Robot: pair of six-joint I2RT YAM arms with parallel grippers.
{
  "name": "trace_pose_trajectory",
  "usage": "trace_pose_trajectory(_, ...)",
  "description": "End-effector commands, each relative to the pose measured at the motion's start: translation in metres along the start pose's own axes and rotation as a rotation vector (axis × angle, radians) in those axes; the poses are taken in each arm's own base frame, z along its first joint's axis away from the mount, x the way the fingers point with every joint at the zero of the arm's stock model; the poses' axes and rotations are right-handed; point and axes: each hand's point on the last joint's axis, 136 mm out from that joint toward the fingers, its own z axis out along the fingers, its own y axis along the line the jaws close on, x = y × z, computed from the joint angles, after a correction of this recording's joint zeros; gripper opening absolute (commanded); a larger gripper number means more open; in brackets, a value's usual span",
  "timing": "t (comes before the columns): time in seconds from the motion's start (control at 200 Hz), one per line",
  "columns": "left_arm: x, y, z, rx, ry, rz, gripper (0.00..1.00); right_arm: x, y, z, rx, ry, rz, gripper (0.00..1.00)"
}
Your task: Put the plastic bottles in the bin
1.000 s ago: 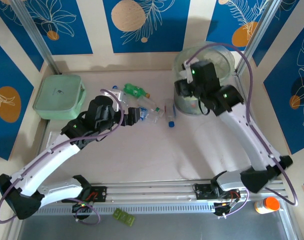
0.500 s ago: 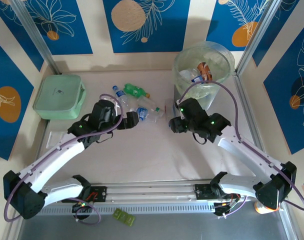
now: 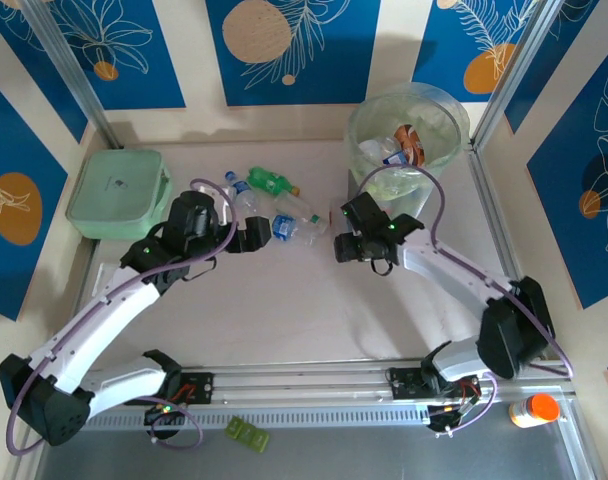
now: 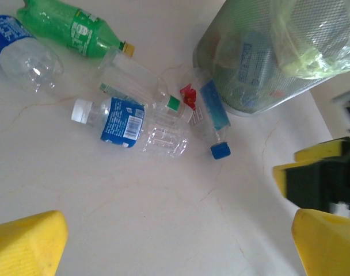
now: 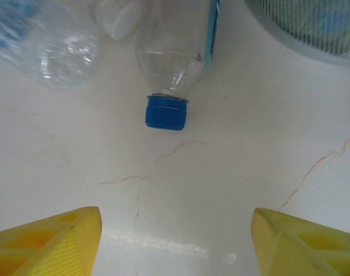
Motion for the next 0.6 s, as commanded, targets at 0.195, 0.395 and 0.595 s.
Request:
trace_pose_trajectory(0.195,-0.004,0.005,0.001,0.01,-0.022,0.012,0.99,-0.02,0.008,0.044,-0.006,0.053,0.048,0.75)
trace_pose_trajectory(0.395,-0.005,0.01,0.006,0.03,-0.014,-0.042,0.99,-0.028,0.019,0.073,-0.016,0.078,0.086,0.74)
trace_pose_trajectory(0.595,-0.006,0.012,0.006,0.035,-0.016,-0.055,0.99,-0.035,0.017,0.099,0.049,0.105,0.08,0.65)
